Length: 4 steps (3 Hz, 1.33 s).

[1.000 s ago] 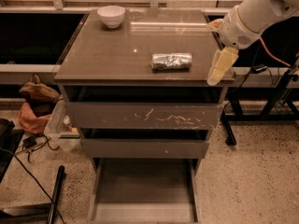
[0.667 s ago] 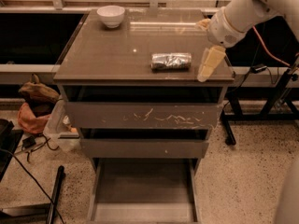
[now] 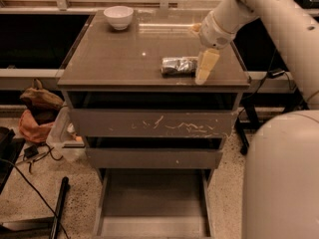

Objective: Place redbull can into bottom drawer

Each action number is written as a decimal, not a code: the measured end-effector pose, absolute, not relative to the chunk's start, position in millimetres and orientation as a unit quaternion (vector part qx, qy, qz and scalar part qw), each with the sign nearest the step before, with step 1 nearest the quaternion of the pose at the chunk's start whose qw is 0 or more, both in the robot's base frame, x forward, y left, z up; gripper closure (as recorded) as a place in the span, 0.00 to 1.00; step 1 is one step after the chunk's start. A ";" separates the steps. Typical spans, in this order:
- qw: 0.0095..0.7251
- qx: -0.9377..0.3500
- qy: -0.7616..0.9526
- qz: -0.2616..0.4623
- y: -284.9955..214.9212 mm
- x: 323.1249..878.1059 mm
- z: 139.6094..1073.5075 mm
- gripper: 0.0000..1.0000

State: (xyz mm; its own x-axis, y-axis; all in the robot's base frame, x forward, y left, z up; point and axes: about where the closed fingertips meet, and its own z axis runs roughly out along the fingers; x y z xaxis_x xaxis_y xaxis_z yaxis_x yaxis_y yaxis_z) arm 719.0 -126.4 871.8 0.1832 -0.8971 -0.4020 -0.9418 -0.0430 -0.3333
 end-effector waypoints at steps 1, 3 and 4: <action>0.239 -0.732 0.637 0.047 -116.7 729.7 854.5 0.00; 0.217 -0.738 0.637 0.055 -109.7 737.5 838.2 0.18; 0.217 -0.738 0.637 0.055 -109.7 737.5 838.3 0.42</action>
Offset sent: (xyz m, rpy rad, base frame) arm 0.0306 0.0166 -0.0393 -0.0965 0.1282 0.0464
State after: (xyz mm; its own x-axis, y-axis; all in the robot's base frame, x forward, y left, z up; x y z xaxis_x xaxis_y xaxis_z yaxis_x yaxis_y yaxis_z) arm 737.5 -109.7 838.3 0.1823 -0.9158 -0.3578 -0.9635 -0.0938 -0.2507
